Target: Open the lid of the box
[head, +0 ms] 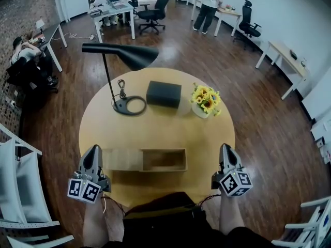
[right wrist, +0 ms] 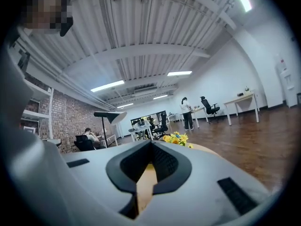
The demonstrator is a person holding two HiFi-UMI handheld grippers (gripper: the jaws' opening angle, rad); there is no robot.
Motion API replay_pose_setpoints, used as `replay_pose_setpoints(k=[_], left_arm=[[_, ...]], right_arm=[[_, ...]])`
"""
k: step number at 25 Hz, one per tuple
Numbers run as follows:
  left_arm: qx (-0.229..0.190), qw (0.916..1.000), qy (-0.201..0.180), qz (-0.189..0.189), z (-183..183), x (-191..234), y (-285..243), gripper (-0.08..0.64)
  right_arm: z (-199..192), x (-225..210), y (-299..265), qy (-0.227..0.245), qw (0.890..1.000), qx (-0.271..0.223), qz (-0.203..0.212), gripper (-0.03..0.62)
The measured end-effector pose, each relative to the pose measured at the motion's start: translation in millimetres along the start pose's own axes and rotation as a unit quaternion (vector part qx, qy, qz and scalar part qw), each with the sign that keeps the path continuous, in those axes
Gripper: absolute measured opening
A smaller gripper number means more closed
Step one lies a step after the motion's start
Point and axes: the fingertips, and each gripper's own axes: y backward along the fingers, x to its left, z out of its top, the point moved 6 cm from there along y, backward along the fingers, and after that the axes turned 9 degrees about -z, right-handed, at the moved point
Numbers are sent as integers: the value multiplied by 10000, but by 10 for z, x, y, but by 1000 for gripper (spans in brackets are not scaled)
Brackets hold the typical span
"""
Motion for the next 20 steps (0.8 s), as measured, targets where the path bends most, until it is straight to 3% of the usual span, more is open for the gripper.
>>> replay_pose_setpoints(k=[6,20], left_arm=[[-210,9996,191,-46,26,-164,86,5],[-43,9999,140,-61,-31,-137,142,5]], right_arm=[[59,-7,53,-246,9995,-118,127,0],[29,62,38,-118,9994,-98,309,1]])
